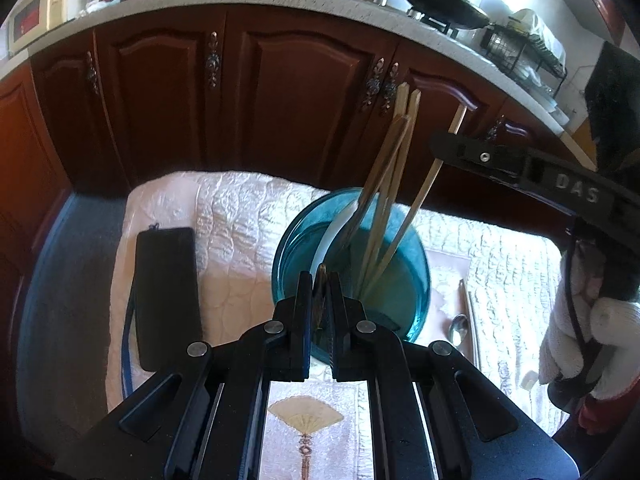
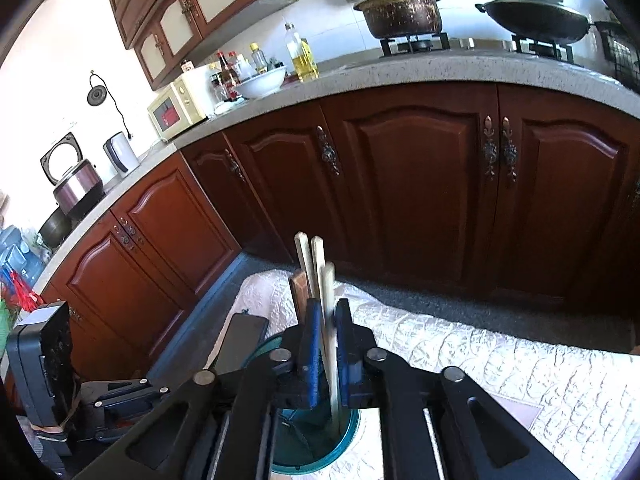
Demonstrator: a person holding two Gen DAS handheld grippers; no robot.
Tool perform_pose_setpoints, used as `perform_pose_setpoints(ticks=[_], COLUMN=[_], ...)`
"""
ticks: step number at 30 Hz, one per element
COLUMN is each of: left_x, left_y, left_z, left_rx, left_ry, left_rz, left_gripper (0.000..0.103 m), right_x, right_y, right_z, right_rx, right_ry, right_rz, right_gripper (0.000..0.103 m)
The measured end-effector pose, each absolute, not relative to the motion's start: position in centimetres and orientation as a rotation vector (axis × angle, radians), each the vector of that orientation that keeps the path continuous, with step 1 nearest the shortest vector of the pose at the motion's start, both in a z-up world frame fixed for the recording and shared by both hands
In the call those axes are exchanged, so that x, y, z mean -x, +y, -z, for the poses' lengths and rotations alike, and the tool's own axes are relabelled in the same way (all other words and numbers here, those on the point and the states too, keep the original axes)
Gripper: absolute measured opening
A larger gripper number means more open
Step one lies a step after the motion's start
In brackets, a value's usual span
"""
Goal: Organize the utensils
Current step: 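Lower both chopsticks into the holder and open both tools, then move both open tools back over the mat toward the metal spoon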
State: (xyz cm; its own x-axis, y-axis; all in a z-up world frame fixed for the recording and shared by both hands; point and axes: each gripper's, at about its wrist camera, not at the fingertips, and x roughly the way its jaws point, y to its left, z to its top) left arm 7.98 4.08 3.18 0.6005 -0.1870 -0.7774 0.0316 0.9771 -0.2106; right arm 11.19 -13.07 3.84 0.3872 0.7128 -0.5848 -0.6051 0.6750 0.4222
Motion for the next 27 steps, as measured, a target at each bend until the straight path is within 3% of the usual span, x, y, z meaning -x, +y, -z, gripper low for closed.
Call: perform_pose_setpoints(ticks=[2, 7, 14, 27], left_x=[-8.0, -7.8, -7.0, -4.4], left_y=[4.2, 4.6, 5.1, 2.0], left_z=[-2.7, -2.5, -2.7, -5.0], left_rx=[0.193, 0.211, 0.251, 0.194], left_ry=[0.927, 0.929, 0.925, 0.852], left_rz=[0.119, 0.101, 0.092, 0.1], left_gripper=[0.005, 0.007, 0.03, 0.035], right_x=[-11.2, -10.7, -9.3, -5.1], right_y=[-13.3, -14.6, -16.5, -20.9], right_z=[-3.6, -3.2, -2.5, -2.2], right_rx=[-0.161, -0.189, -0.206, -0.198], right_ry=[0.828, 0.848, 0.867, 0.856], right_rz=[-0.843, -0.839, -0.827, -0.751], right_gripper=[0.024, 0.026, 0.027, 0.031])
